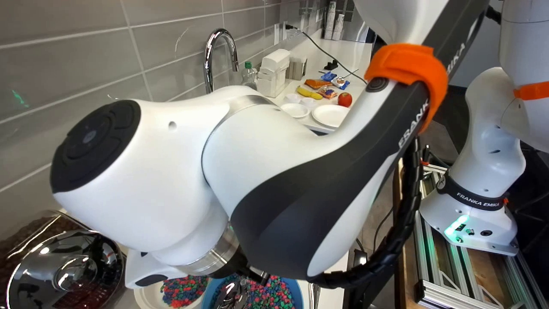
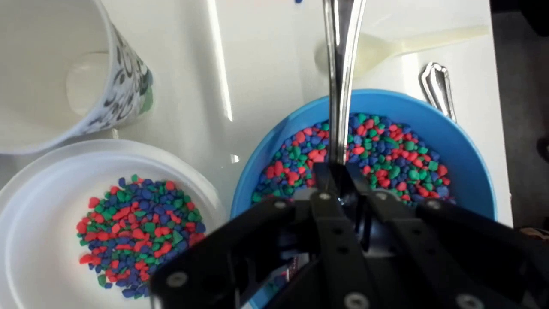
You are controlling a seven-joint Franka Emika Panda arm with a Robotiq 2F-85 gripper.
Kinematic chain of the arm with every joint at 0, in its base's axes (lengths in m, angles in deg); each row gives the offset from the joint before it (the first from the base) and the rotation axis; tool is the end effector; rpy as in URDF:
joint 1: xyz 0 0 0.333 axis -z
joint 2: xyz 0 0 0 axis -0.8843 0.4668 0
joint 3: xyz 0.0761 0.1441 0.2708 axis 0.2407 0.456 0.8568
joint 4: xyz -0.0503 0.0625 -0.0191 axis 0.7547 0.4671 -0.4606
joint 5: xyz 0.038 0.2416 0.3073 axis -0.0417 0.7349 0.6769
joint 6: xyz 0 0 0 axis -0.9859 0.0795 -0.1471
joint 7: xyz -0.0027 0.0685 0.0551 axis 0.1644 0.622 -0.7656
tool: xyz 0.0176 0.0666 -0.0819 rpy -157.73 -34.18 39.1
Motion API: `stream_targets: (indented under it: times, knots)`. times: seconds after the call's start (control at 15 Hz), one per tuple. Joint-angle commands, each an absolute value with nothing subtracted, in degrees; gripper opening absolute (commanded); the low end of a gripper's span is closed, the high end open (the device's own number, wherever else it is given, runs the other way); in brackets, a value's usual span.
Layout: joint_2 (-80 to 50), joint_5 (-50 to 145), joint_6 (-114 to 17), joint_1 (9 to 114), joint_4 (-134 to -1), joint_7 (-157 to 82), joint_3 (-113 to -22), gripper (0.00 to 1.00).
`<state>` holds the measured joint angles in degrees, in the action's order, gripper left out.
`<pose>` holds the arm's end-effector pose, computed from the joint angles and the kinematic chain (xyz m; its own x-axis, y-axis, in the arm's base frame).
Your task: Use the silver spoon to put cereal from the blue bowl into the white bowl.
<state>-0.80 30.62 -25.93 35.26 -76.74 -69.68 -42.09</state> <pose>0.4419 0.4369 0.2559 0.0780 0.9486 -0.3066 0.9923 -0.1036 -0.0681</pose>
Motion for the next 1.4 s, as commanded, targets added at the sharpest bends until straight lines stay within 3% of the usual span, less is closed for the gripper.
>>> stream_targets:
  times: [0.0, 1.2, 1.27, 1.33]
  knots:
    - [2.5, 31.62, -25.7, 35.68, -73.05, -73.76, -41.01, 0.03]
    - [6.46, 32.26, -25.31, 35.61, -70.04, -78.82, -40.66, 0.03]
    - [6.53, 32.31, -25.33, 35.63, -70.03, -78.83, -40.66, 0.29]
    - [6.69, 32.37, -25.12, 35.58, -69.83, -78.75, -40.69, 0.36]
